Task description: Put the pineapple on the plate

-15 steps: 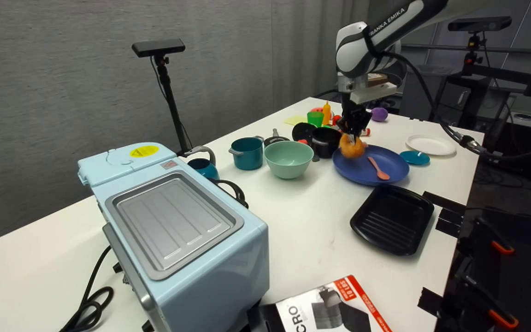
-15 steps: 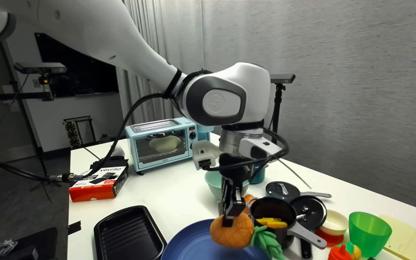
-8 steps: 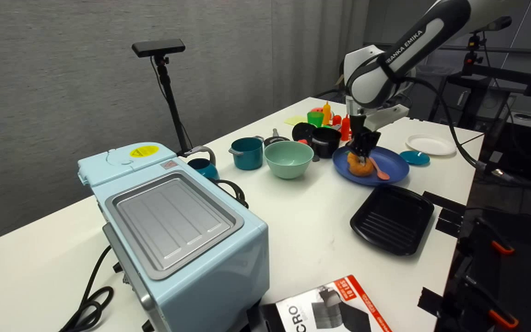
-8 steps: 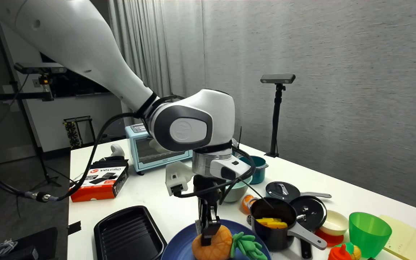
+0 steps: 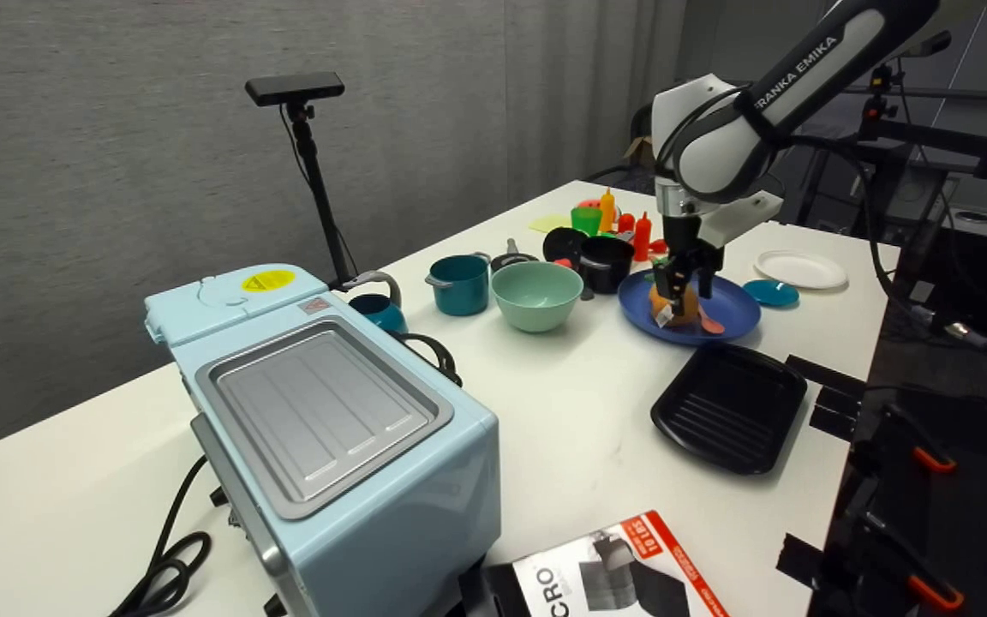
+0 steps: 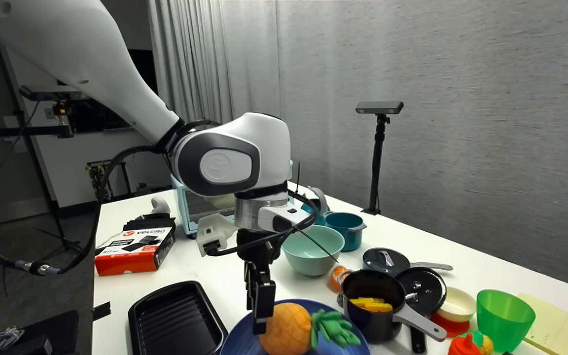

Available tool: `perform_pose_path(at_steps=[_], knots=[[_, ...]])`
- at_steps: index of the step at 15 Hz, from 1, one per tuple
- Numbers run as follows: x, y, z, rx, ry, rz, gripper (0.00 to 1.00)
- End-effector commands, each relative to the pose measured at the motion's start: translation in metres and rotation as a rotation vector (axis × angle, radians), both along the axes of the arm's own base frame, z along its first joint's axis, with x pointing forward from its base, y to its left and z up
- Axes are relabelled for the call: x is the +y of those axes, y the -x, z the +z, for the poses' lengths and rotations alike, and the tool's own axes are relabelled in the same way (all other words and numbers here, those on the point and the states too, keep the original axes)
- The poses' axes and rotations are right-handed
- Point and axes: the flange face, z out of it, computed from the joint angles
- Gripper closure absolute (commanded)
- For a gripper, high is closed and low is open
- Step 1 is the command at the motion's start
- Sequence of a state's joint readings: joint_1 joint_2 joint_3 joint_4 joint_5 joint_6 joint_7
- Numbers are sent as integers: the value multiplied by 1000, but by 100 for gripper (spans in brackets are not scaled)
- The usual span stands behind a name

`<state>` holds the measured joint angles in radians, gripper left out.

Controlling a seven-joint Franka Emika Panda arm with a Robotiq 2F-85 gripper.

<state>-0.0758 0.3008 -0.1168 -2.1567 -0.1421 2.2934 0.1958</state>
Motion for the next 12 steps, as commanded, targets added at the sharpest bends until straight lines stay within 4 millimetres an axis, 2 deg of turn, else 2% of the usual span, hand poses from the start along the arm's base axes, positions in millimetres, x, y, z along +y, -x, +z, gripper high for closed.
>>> perform_pose_path(at_steps=[1, 8, 10, 12], knots=[[20, 20, 25, 9, 4, 53, 0], [53, 41, 60, 111, 41, 127, 0], [68, 45, 66, 118, 51, 172, 0], [89, 46, 70, 38, 34, 219, 0]])
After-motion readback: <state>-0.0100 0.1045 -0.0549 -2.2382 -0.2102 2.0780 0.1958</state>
